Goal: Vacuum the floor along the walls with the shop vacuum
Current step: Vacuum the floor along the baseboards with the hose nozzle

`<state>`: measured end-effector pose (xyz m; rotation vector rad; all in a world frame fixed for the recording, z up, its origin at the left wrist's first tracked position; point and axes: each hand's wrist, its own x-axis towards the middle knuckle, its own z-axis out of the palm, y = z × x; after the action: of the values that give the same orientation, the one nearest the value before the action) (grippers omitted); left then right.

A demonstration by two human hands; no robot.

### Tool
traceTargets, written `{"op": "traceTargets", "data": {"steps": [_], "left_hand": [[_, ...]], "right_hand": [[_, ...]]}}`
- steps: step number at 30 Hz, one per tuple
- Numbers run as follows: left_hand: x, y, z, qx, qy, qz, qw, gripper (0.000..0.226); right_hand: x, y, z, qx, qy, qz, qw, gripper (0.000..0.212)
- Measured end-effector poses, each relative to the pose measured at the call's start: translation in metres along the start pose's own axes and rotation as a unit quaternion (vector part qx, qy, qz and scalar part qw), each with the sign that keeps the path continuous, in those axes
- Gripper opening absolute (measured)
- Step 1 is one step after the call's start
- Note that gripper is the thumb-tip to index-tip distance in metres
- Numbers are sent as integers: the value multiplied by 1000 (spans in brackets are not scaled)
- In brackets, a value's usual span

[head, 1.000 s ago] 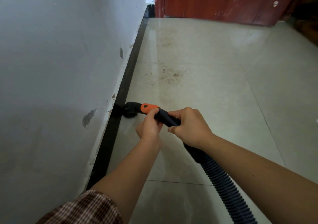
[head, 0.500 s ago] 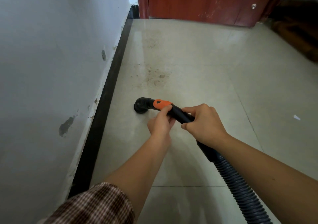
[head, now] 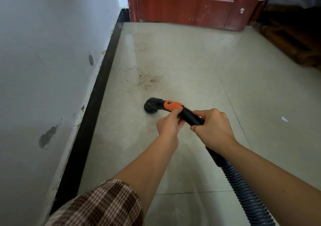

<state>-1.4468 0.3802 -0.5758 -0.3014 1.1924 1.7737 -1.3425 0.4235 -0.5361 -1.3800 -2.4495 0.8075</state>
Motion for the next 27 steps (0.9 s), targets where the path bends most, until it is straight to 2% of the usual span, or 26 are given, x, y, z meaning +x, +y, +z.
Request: {"op": "traceTargets", "data": {"steps": [8,23,27], "left_hand": [[7,-5,18,23,-25,-26,999,11],[43,24,1,24,38,10,999,9],[44,39,-2,35,70,-6,997,15]], "right_hand": [[9,16,-8,3,19,13,1000,19],[46,-3,20,59,-20,-38,997,20],[53,-13,23,81,-46,-32,995,32]]}}
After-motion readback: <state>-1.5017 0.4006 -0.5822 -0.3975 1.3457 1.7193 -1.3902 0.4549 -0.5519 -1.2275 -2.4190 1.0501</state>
